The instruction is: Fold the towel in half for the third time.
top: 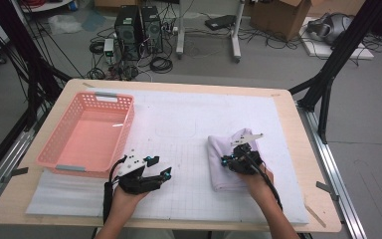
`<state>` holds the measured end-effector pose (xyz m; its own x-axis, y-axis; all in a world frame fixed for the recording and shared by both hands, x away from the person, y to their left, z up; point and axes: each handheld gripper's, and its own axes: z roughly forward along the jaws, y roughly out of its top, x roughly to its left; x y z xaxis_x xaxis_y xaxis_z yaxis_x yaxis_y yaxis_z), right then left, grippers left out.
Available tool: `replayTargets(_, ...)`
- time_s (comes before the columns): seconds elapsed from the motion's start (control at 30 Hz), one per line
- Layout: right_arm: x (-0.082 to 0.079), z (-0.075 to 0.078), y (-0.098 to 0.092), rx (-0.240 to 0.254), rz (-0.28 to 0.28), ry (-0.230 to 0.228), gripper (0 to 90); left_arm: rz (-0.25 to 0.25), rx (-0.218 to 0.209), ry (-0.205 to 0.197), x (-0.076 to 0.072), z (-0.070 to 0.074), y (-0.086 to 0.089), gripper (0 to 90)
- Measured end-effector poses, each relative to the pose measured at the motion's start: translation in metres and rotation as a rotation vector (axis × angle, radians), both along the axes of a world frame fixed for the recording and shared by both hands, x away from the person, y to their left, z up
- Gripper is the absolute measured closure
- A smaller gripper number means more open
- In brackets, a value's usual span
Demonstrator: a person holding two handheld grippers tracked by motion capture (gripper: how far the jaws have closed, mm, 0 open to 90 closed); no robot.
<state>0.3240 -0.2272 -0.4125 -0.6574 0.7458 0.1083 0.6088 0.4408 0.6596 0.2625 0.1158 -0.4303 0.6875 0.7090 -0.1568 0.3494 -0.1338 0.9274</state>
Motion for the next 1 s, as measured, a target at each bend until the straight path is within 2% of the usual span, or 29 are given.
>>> replayTargets(0.13, 0.000, 0.009, 0.001, 0.170, 0.018, 0.038, 85.8, 0.008, -0.005, 0.006, 0.001, 0.000, 0.001, 38.7)
replayTargets(0.2, 0.001, 0.008, 0.006, 0.215, 0.022, 0.055, 85.3, 0.007, -0.006, 0.005, 0.001, 0.000, 0.001, 38.7)
replayTargets(0.23, 0.002, 0.007, 0.010, 0.204, 0.018, 0.049, 82.7, 0.005, -0.003, 0.002, 0.001, 0.000, 0.001, 38.7)
replayTargets(0.3, 0.002, 0.005, 0.015, 0.130, -0.026, -0.004, 65.6, 0.006, -0.007, 0.002, 0.000, 0.000, 0.001, 38.7)
replayTargets(0.37, 0.000, 0.008, 0.012, 0.089, -0.060, -0.055, 56.1, 0.003, -0.003, 0.002, 0.000, 0.000, 0.001, 38.7)
replayTargets(0.47, -0.008, 0.017, -0.008, 0.068, -0.101, -0.155, 54.6, 0.002, -0.001, 0.003, 0.000, 0.000, 0.001, 38.7)
replayTargets(0.53, -0.015, 0.022, -0.027, 0.012, -0.156, -0.222, 57.3, 0.010, -0.008, 0.001, 0.000, 0.000, 0.001, 38.7)
replayTargets(0.57, -0.019, 0.022, -0.039, -0.013, -0.188, -0.238, 58.1, 0.009, -0.005, 0.001, 0.000, 0.000, 0.002, 38.7)
replayTargets(0.6, -0.022, 0.021, -0.051, -0.037, -0.222, -0.240, 59.2, 0.010, -0.006, 0.000, 0.000, 0.000, 0.002, 38.7)
replayTargets(0.63, -0.025, 0.019, -0.061, -0.040, -0.239, -0.224, 60.4, 0.011, -0.005, 0.001, 0.000, 0.000, 0.002, 38.7)
replayTargets(0.7, -0.032, 0.013, -0.077, -0.037, -0.272, -0.203, 60.3, 0.011, -0.005, -0.001, 0.000, 0.000, 0.002, 38.7)
replayTargets(0.77, -0.040, 0.007, -0.088, -0.014, -0.288, -0.182, 60.1, 0.015, -0.006, -0.001, 0.000, 0.000, 0.001, 38.7)
replayTargets(0.87, -0.048, -0.001, -0.094, -0.003, -0.281, -0.161, 59.9, 0.006, -0.002, -0.006, 0.000, 0.000, 0.000, 38.5)
replayTargets(1.0, -0.054, -0.013, -0.095, 0.004, -0.242, -0.134, 65.3, 0.003, -0.005, -0.011, 0.000, 0.000, -0.001, 37.9)
